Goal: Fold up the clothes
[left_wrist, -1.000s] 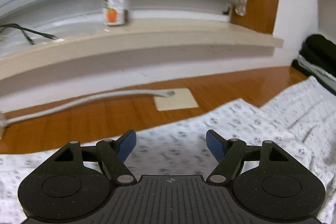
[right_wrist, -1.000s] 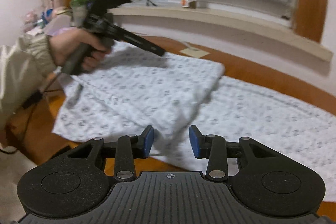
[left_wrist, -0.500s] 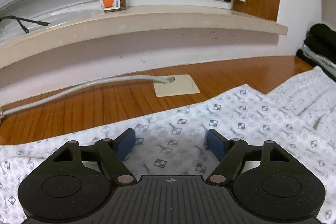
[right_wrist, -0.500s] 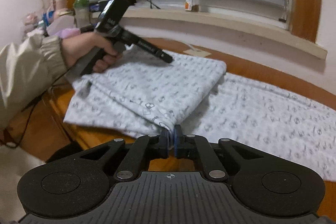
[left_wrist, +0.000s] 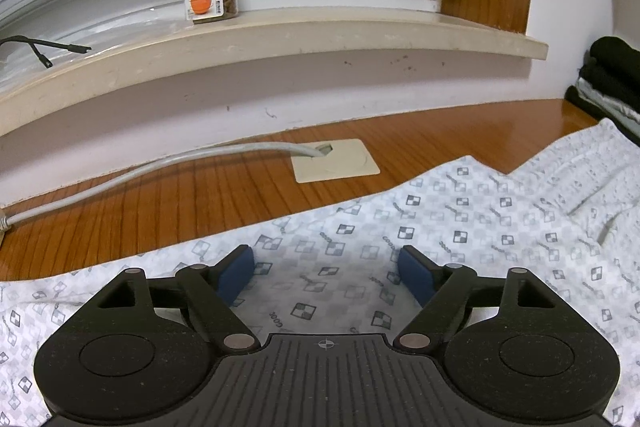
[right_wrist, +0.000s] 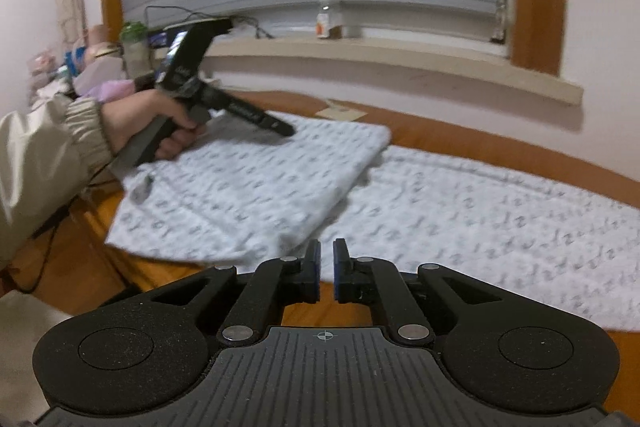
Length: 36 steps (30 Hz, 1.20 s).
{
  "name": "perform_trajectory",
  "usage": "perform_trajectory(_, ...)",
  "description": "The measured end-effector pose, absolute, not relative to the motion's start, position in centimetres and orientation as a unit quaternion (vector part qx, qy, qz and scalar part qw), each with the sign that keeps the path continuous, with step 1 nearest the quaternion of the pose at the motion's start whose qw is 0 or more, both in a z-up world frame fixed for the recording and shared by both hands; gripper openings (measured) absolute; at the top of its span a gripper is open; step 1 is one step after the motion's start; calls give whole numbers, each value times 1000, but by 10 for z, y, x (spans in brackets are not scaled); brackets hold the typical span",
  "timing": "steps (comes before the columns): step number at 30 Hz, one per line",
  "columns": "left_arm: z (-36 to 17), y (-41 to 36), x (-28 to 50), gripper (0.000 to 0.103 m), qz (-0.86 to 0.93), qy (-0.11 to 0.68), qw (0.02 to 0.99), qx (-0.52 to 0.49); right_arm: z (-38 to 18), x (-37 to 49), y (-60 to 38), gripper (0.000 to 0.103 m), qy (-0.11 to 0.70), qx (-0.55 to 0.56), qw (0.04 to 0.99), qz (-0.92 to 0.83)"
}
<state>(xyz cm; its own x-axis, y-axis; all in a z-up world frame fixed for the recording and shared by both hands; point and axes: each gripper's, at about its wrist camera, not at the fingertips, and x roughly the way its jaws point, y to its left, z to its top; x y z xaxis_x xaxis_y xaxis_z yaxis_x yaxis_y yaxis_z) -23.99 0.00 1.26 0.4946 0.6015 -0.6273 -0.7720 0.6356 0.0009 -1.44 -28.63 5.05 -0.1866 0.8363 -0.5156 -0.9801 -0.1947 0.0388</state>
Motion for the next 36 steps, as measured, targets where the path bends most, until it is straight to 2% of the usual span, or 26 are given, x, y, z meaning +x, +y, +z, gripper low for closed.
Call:
perform_trajectory(6, 12, 0, -242, 82, 403, 297, 853, -145, 48, -11, -217, 24, 212, -161, 612, 745)
perform_trajectory(8, 12, 0, -242, 82, 403, 296, 853, -146, 44, -13, -183, 34, 228, -156, 609, 743)
perform_trajectory(12, 13, -1, -241, 82, 404, 298, 853, -144, 31, 4, -122, 35, 284, -146, 609, 727)
perform_trajectory(17, 13, 0, -242, 82, 403, 297, 853, -146, 22, 0, -95, 35, 299, -159, 605, 720)
perform_trajectory(18, 13, 0, -242, 82, 403, 296, 853, -146, 23, -3, -94, 34, 294, -164, 607, 720)
perform_trajectory(21, 13, 0, -243, 82, 403, 296, 854, -148, 26, -10, -92, 12, 287, -166, 603, 726)
perform_trajectory(24, 14, 0, -242, 82, 403, 296, 853, -148, 38, -19, -98, 5, 262, -148, 613, 730)
perform_trajectory(29, 16, -1, -249, 82, 421, 275, 851, -153, 69, -54, -116, 4, 209, -136, 585, 772)
perform_trajectory(36, 20, 6, -297, 82, 453, 157, 846, -233, 62, -105, -149, 6, 191, -198, 493, 825)
